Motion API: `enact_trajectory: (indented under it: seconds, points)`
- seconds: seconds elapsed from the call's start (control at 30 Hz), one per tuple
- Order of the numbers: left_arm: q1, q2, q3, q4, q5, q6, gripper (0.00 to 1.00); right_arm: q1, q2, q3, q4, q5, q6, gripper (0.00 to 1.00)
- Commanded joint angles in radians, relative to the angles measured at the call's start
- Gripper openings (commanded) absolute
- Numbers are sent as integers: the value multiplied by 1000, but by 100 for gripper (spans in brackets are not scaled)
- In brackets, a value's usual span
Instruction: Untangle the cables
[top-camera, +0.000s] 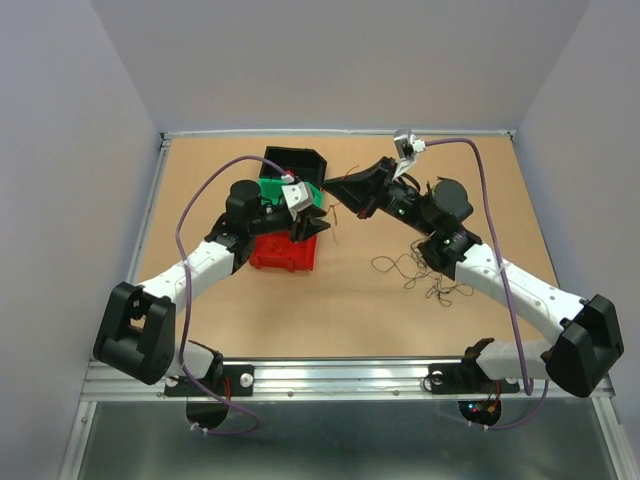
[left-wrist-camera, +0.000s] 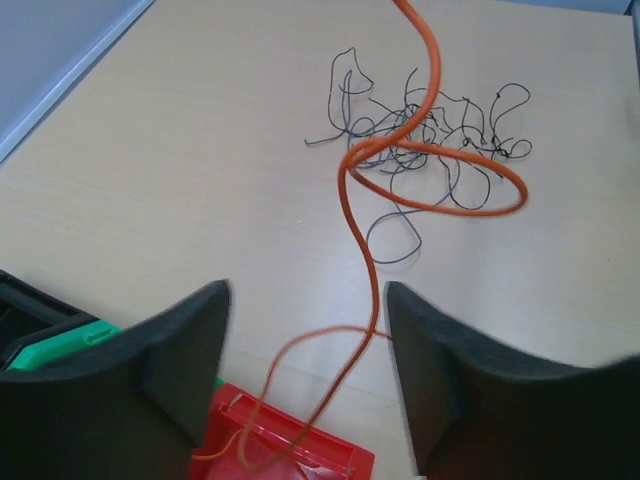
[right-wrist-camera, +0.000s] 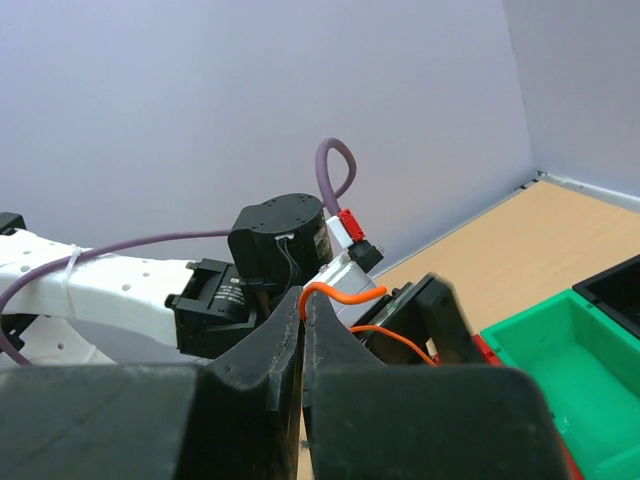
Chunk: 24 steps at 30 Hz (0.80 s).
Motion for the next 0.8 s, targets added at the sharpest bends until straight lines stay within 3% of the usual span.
enact_trajectory:
  seconds: [0.0, 0.07, 0.1, 0.3, 0.53, 0.63, 0.77]
  points:
    - [-7, 9, 47, 35, 42, -9, 36, 11, -5, 47, 95, -17, 27, 1]
    - [-6, 12, 53, 34, 36, -14, 9, 9, -11, 37, 98, -3, 24, 1]
    - [-7, 6, 51, 32, 27, -17, 0, 9, -14, 21, 96, 9, 17, 1]
    - [-4, -66, 57, -62, -132, 36, 0, 9, -19, -68, 95, 144, -6, 1]
    - [22, -65, 129, -348, -275, 116, 0, 8, 141, -56, 99, 100, 15, 1]
    - [31, -57, 110, -385, -364, 138, 0, 9, 224, -36, 102, 64, 21, 1]
    - [92, -69, 74, -426, -378, 170, 0, 9, 317, -26, 128, 29, 39, 1]
